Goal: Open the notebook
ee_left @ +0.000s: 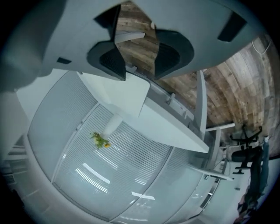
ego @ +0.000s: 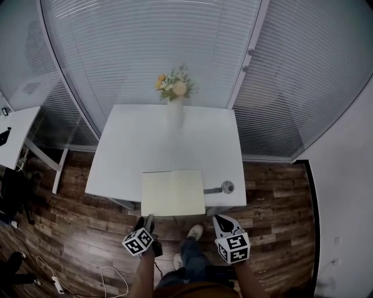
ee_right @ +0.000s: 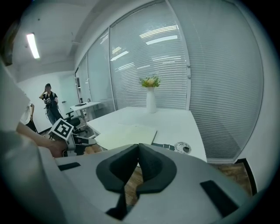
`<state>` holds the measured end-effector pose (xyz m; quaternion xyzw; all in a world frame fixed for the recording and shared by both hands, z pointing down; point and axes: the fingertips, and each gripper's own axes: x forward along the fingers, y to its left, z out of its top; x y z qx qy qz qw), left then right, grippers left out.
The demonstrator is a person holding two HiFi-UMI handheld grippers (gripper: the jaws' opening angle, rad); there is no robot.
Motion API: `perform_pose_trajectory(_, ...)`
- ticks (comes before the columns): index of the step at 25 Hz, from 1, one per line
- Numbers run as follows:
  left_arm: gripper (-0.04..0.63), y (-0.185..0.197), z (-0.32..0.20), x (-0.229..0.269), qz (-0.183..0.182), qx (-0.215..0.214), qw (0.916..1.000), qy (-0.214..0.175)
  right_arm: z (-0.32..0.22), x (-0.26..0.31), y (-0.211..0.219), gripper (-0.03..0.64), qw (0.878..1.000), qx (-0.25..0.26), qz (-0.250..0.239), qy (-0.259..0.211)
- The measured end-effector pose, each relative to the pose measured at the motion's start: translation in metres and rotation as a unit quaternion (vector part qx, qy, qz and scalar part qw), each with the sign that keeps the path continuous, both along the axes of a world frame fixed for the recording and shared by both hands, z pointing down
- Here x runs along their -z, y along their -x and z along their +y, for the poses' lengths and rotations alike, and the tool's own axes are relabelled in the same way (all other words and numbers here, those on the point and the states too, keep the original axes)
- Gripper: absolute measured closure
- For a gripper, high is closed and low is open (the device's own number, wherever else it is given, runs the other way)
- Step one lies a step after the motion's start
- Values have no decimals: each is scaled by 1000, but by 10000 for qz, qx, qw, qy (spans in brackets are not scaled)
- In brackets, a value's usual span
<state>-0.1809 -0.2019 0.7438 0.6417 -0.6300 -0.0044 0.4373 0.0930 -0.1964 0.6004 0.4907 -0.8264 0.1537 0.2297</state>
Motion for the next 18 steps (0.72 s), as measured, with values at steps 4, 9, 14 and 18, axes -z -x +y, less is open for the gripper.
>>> perform_pose_trajectory(4,313,13,5,-2,-36,35,10000,84,4,3,-2,604,9998,12,165,-69)
perform_pose_trajectory(9,323,22,4,33,-1245,-324,9913,-289,7,12,0,604,9996,-56,144,-216)
perform_pose_trajectory(14,354,7,-4,87,-2157,-907,9676,-947,9,31,0,604,9977,-243,266,-576)
perform_pose_trajectory(18,403,-24,-6,131,-2341,-1326,9519,-1468,9,54,1,604,9946,-390,298,-914)
